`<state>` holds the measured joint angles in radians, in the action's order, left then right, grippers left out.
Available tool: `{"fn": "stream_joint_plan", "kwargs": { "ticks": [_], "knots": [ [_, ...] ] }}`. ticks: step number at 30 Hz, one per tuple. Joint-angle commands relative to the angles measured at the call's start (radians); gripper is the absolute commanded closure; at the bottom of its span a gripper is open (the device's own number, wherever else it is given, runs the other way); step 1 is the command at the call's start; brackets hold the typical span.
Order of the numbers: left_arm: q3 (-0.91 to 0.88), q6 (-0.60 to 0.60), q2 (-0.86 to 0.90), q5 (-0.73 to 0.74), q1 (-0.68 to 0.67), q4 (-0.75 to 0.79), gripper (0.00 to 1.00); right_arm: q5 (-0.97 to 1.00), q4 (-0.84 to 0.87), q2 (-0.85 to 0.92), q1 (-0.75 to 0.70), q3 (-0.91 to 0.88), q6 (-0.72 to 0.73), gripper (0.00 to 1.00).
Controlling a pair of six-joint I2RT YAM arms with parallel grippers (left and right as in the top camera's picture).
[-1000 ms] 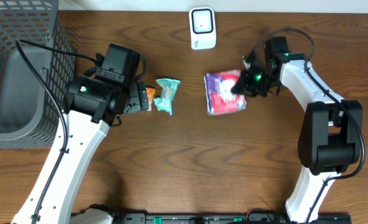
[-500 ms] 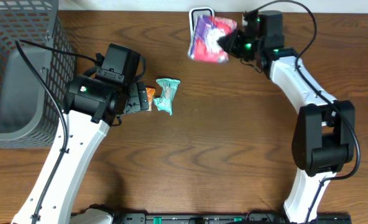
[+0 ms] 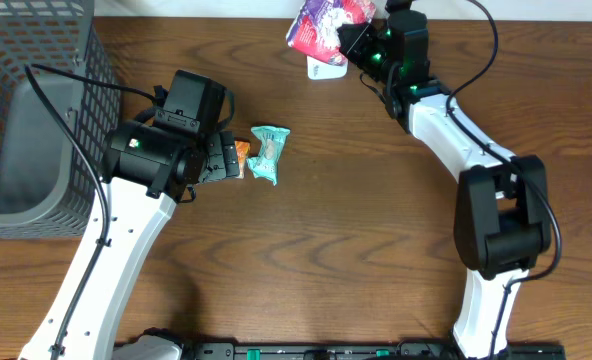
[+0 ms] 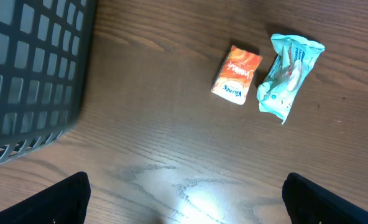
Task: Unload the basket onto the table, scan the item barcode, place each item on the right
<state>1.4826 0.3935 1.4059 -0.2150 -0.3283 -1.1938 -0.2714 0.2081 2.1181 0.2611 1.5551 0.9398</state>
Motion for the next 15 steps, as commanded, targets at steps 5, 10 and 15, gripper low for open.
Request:
{"fn": "stream_joint_plan", "kwargs": {
  "ticks": [5,10,15],
  "knots": [
    [0.008,0.009,-0.005,-0.002,0.005,-0.003,0.02,0.064,-0.002,0.058,-0.002,0.022,-0.003,0.99],
    [0.008,0.009,-0.005,-0.002,0.005,-0.003,0.02,0.026,-0.056,0.048,-0.045,0.058,-0.018,0.99],
    [0.008,0.009,-0.005,-0.002,0.005,-0.003,0.02,-0.019,-0.245,-0.014,-0.139,0.082,-0.104,0.99]
  ]
}}
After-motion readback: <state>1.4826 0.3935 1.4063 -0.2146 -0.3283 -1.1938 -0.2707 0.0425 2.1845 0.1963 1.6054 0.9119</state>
